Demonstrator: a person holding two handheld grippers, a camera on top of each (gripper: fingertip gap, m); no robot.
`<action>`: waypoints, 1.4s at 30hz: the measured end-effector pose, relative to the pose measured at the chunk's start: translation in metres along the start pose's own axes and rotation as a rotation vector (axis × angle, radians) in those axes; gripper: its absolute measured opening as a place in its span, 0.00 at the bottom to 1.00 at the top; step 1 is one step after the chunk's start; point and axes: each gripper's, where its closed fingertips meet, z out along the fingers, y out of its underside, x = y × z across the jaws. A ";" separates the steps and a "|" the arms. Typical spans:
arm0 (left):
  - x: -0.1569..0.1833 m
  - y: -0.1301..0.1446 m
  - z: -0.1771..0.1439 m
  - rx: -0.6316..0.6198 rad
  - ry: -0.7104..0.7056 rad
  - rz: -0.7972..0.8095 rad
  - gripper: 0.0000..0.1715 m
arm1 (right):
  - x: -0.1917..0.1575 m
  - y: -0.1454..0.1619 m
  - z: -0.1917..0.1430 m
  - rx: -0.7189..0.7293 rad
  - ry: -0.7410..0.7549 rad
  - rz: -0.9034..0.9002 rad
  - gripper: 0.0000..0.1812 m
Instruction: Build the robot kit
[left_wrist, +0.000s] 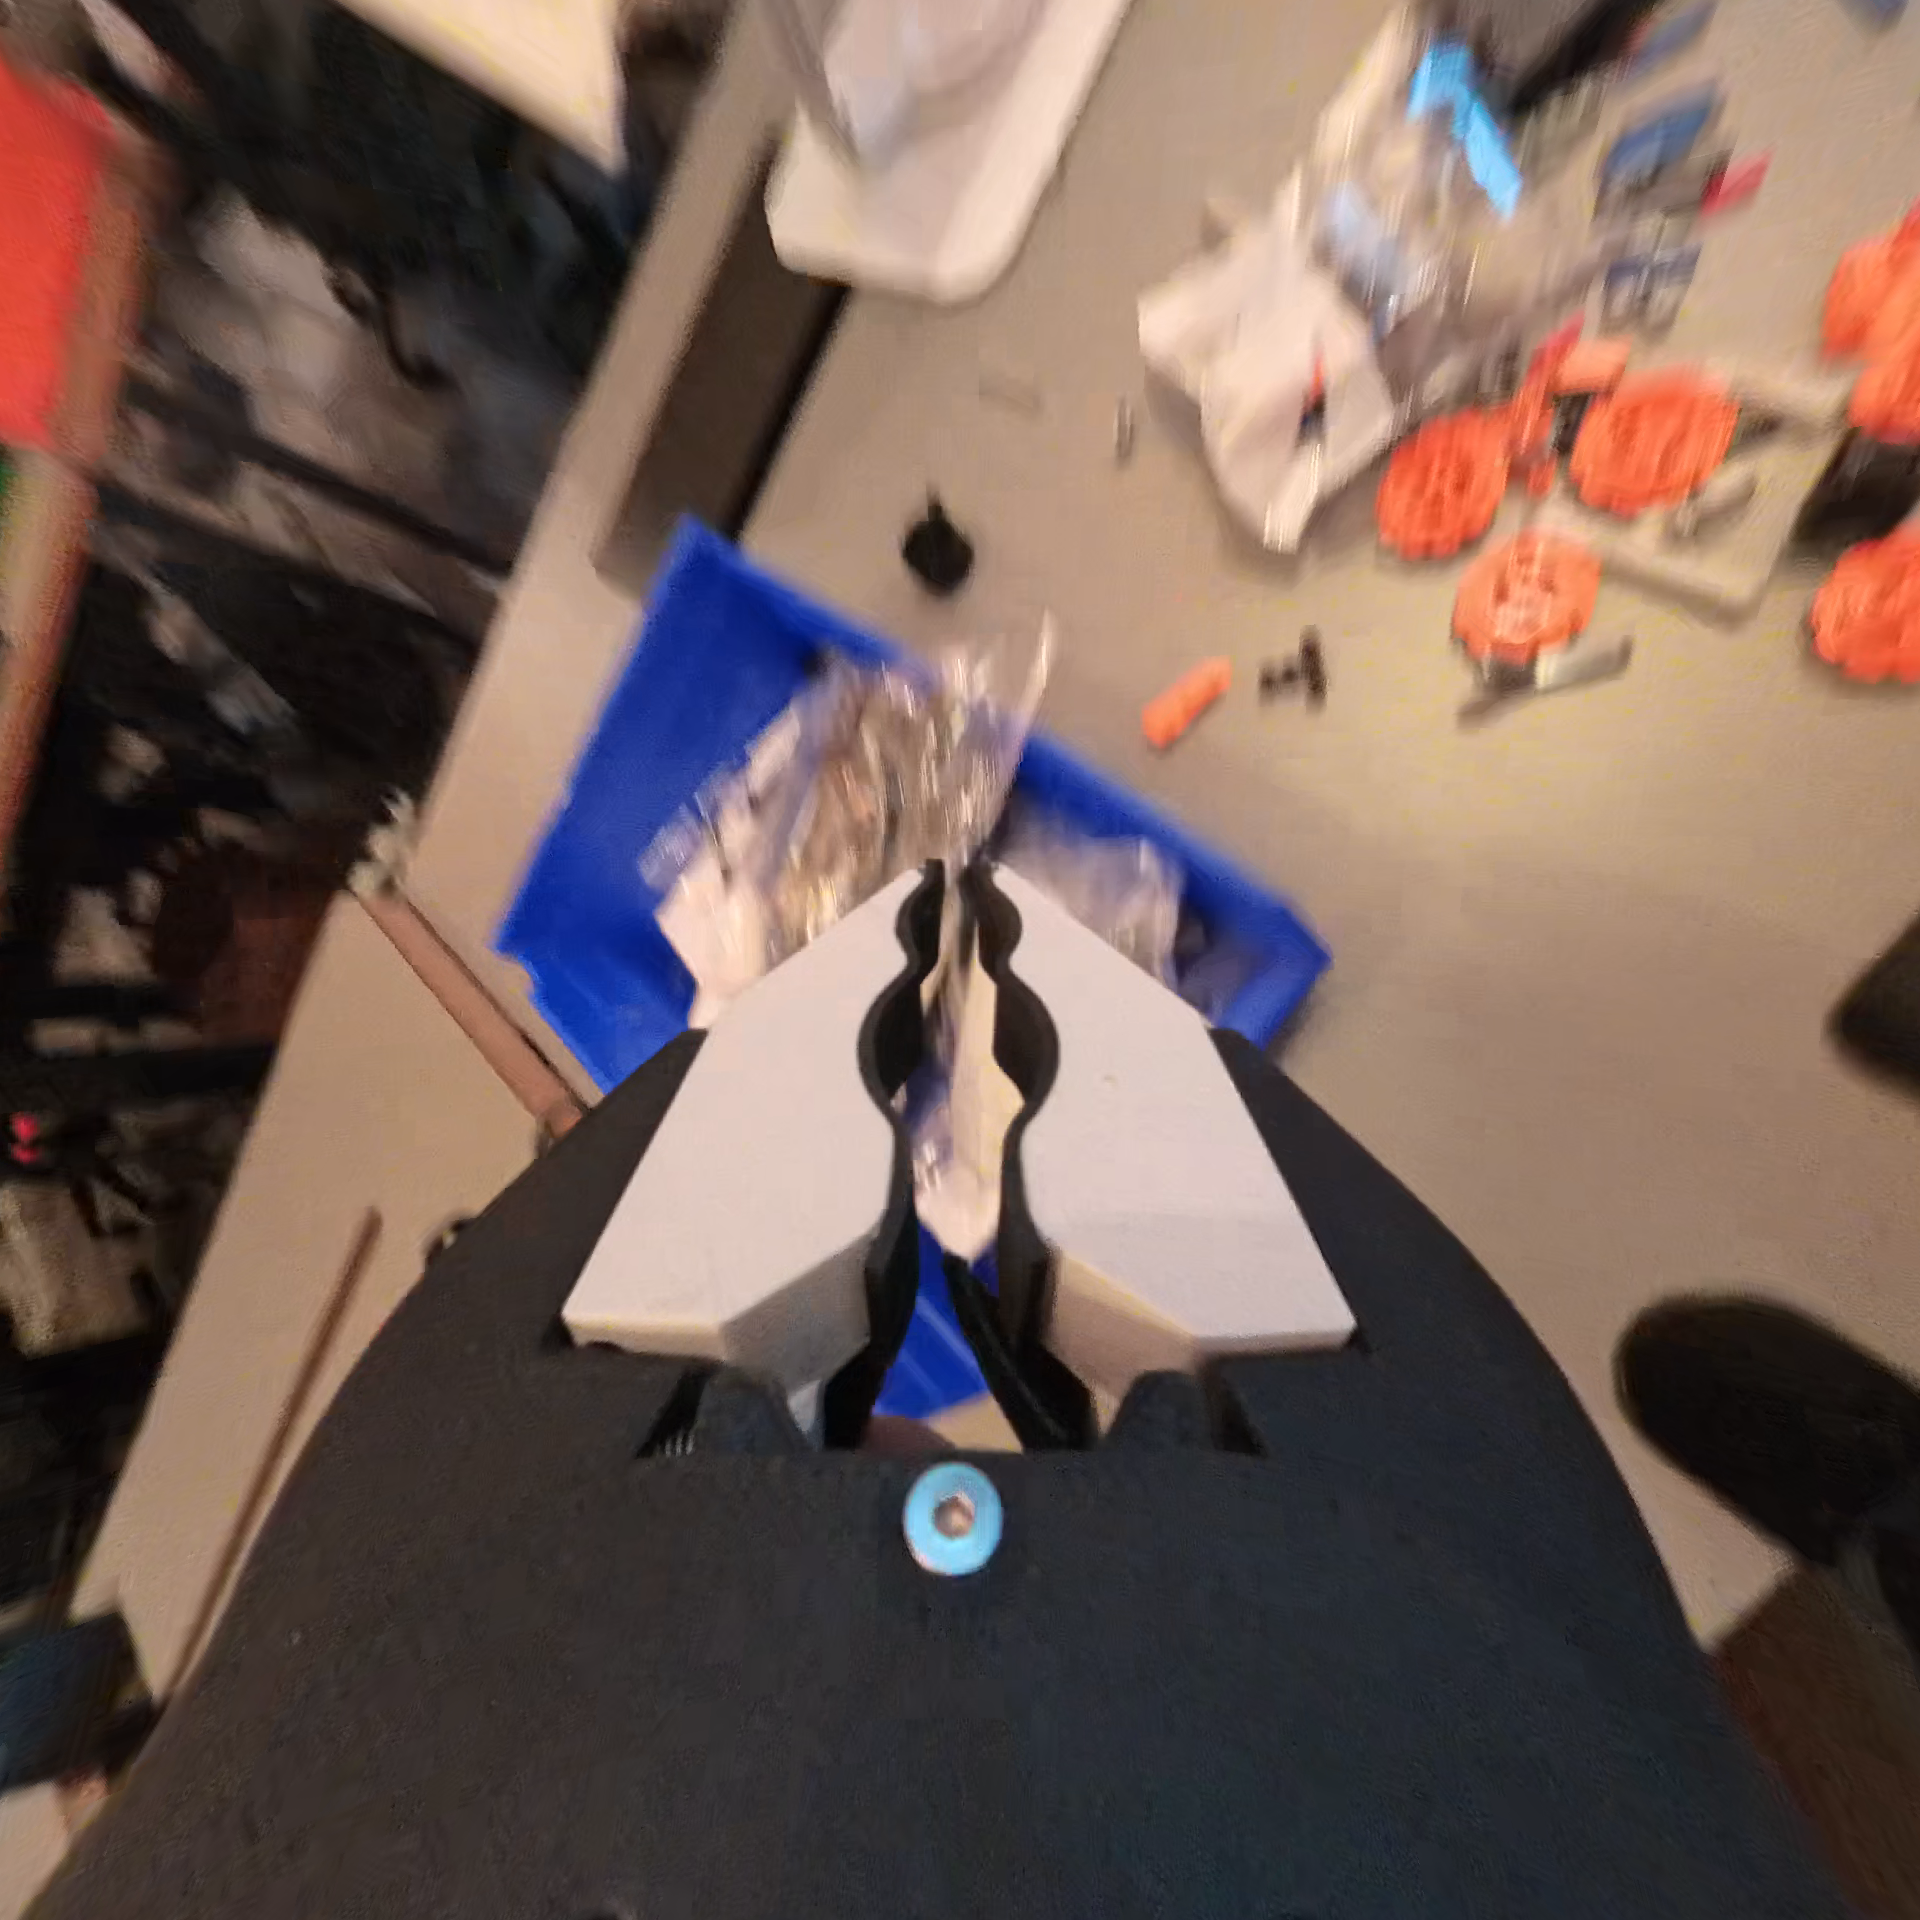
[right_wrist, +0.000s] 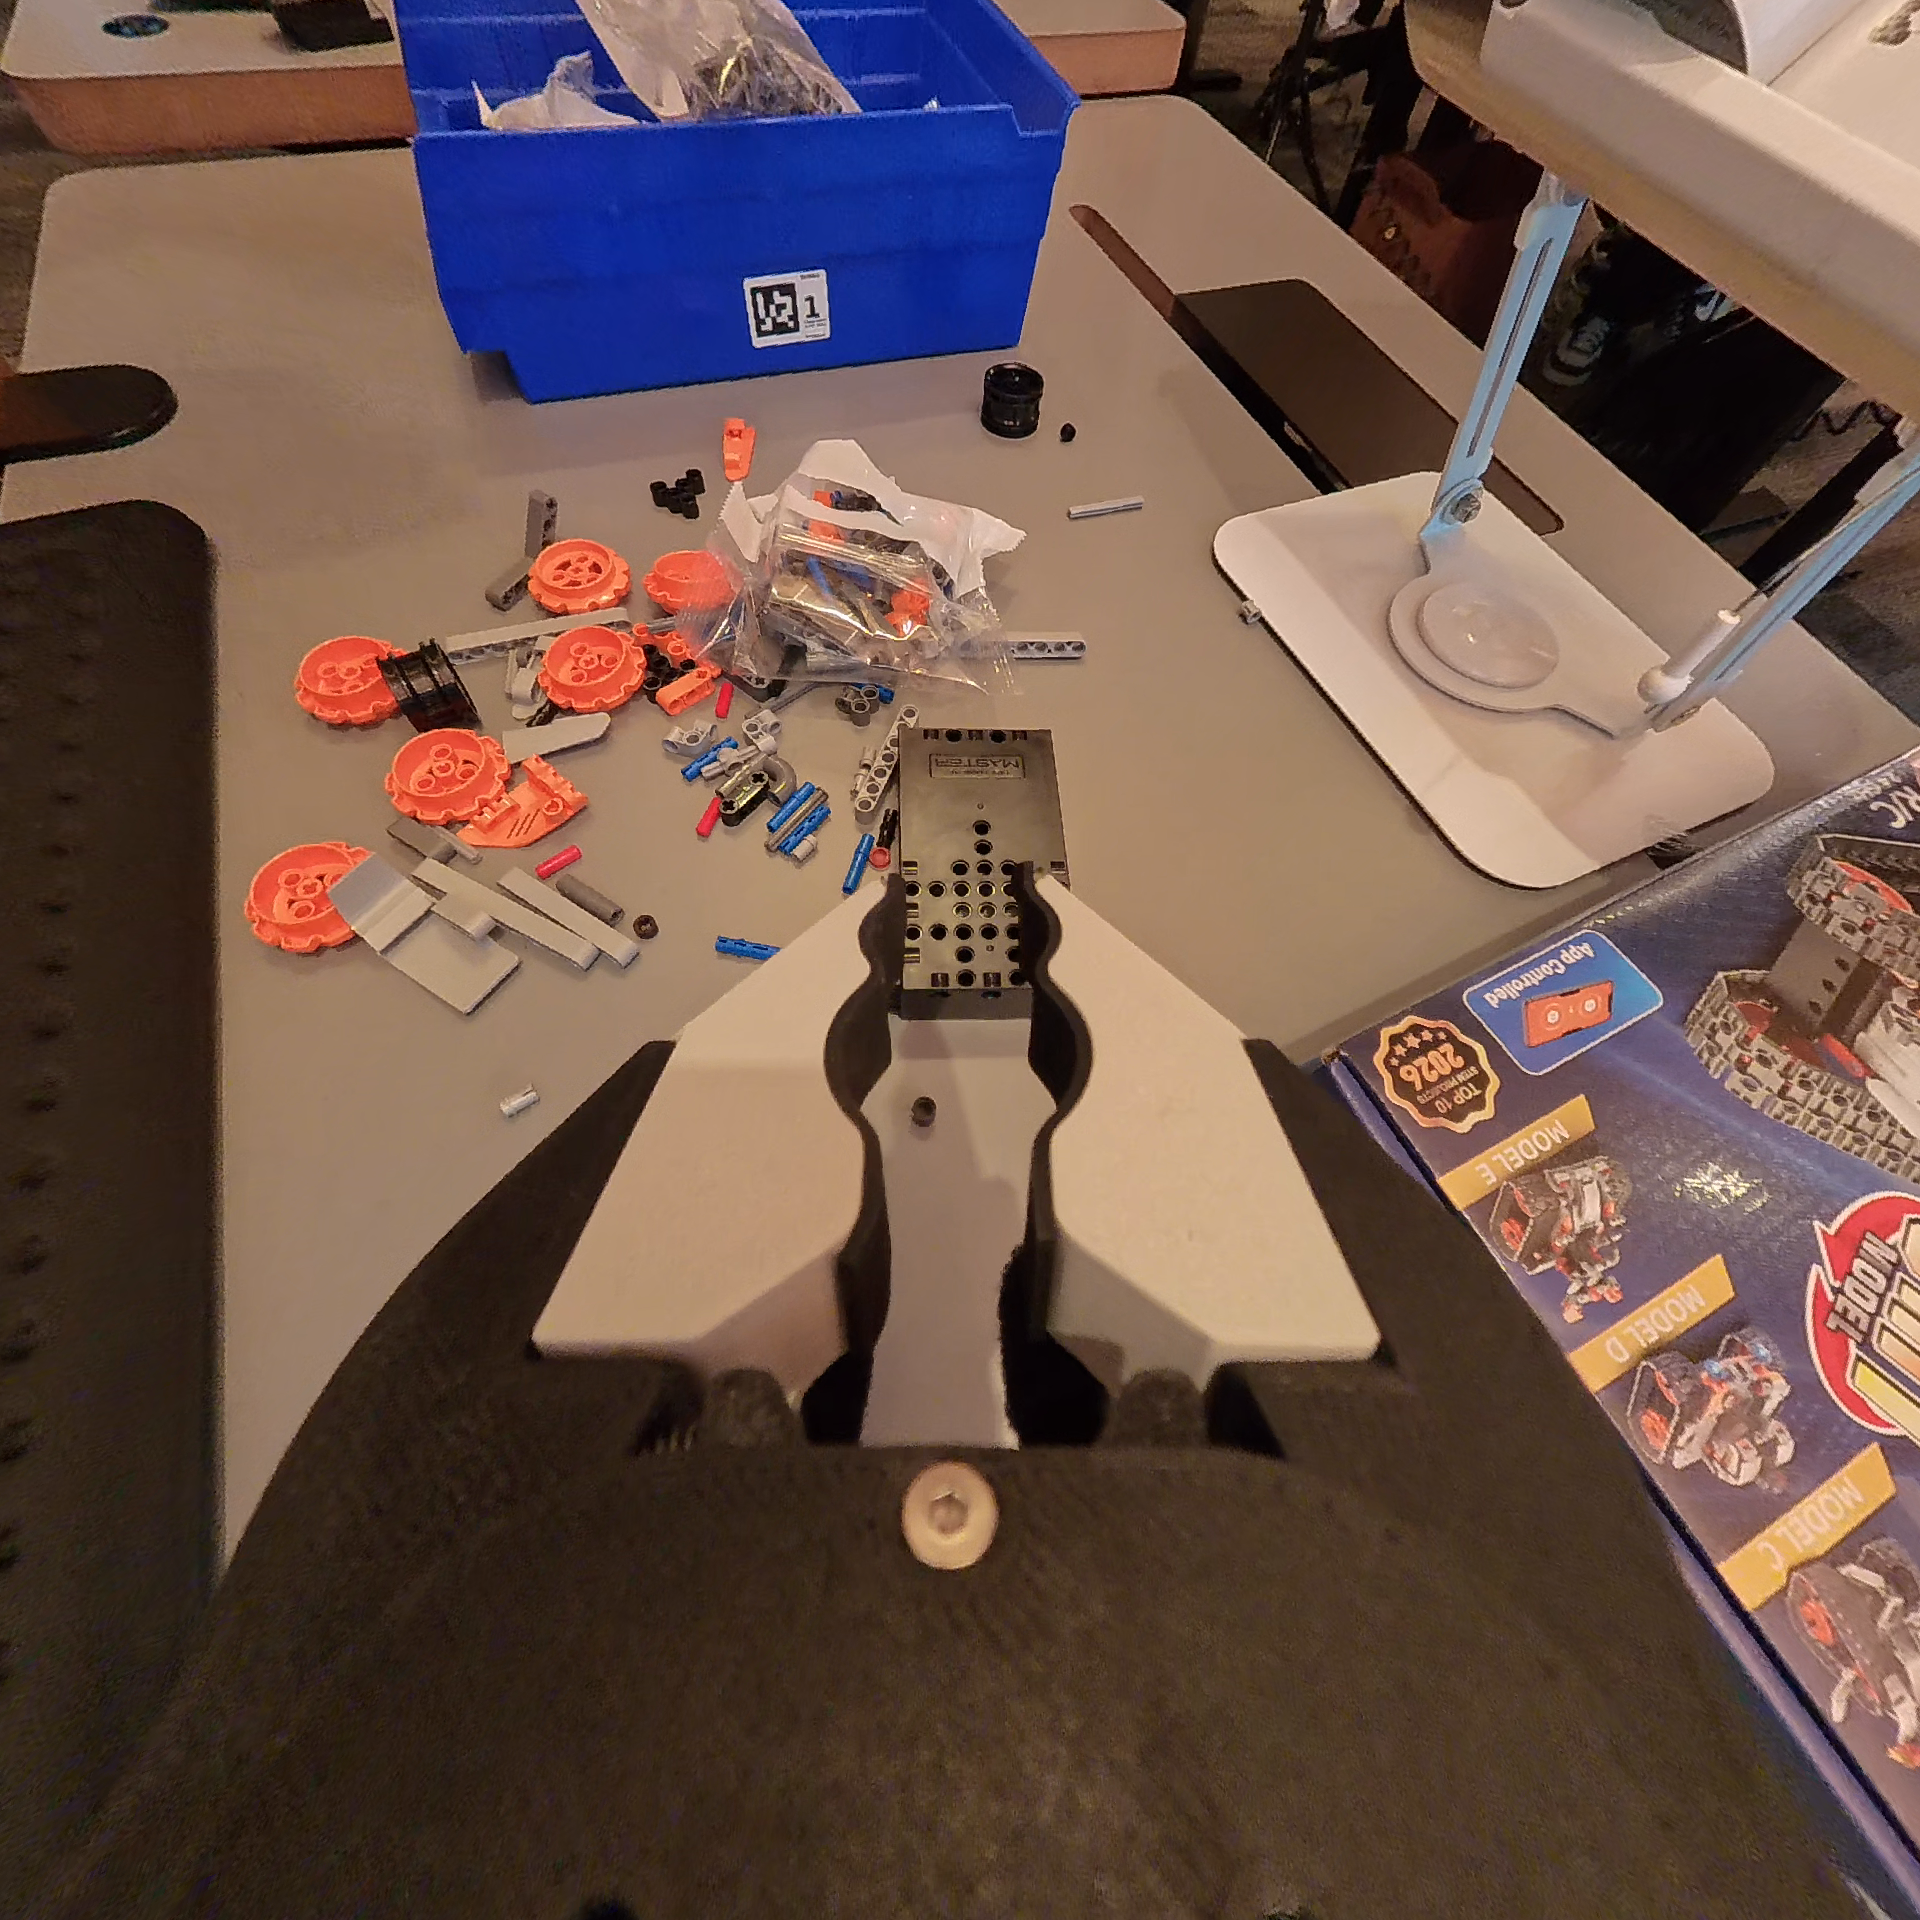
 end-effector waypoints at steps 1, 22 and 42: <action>0.003 -0.023 0.004 0.040 0.004 0.020 0.03 | 0.000 0.000 0.001 0.000 -0.003 0.000 0.11; 0.070 -0.118 0.235 -0.019 0.136 0.109 0.04 | 0.004 0.032 0.016 -0.065 -0.015 -0.005 0.10; 0.153 -0.104 0.203 0.139 0.408 0.181 0.08 | -0.045 0.029 0.064 -0.127 -0.170 -0.024 0.07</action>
